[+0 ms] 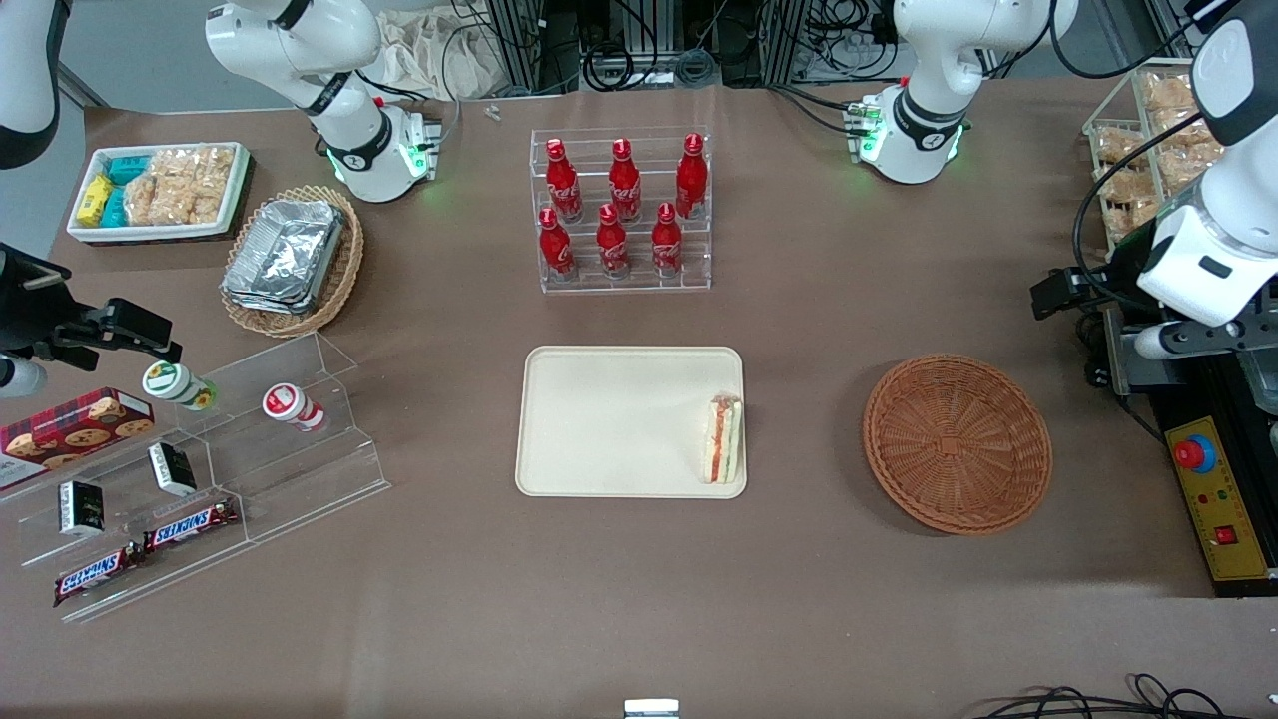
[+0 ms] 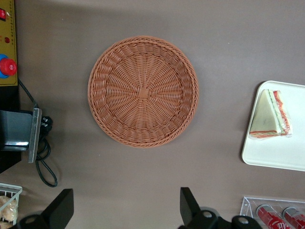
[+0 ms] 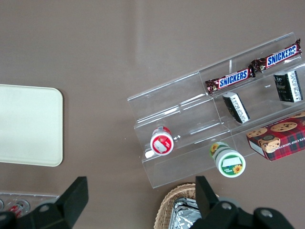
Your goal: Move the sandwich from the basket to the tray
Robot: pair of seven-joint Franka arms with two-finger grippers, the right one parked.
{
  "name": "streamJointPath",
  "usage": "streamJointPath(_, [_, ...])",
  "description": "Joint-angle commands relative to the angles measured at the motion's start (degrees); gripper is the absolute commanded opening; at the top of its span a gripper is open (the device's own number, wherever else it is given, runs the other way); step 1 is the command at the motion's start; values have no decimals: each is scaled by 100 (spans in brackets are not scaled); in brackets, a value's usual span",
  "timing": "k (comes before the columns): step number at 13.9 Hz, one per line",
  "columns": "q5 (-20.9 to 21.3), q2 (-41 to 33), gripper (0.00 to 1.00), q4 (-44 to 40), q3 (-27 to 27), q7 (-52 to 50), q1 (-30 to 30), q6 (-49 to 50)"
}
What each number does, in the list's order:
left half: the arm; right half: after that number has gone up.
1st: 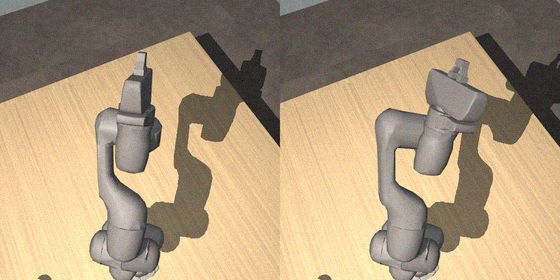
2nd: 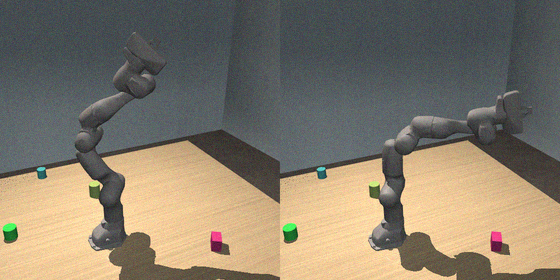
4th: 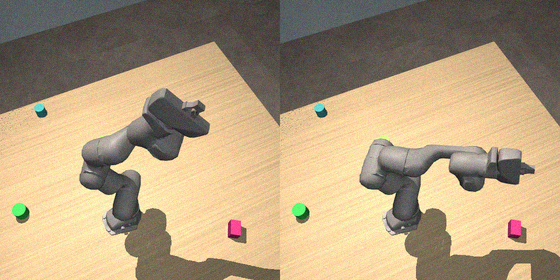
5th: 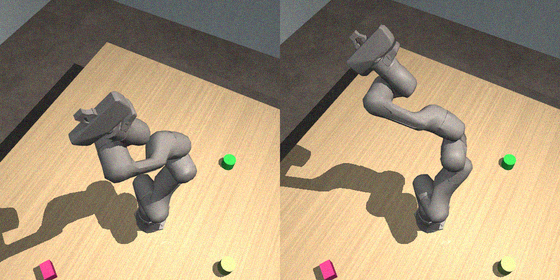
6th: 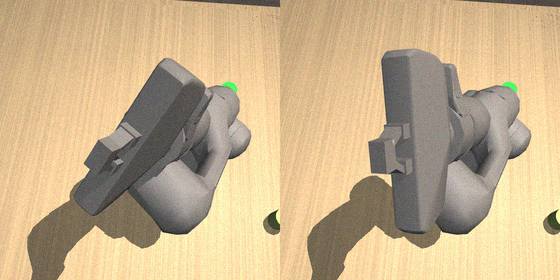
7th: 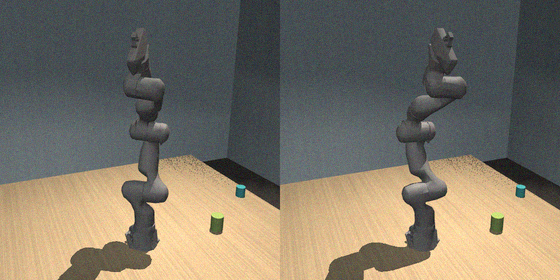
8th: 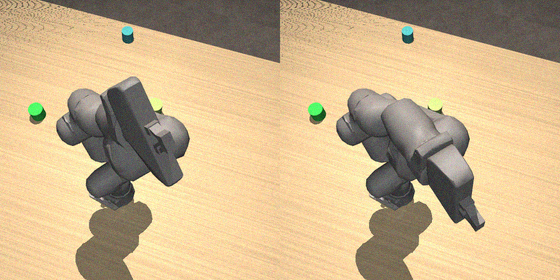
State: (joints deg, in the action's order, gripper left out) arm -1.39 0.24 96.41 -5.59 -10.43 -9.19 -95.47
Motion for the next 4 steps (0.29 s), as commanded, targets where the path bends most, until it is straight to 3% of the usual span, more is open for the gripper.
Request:
streamJointPath(1, [-46, -33, 100, -34, -135, -65, -118, -41])
streamJointPath(4, [-2, -16, 100, -52, -118, -126, -136, -42])
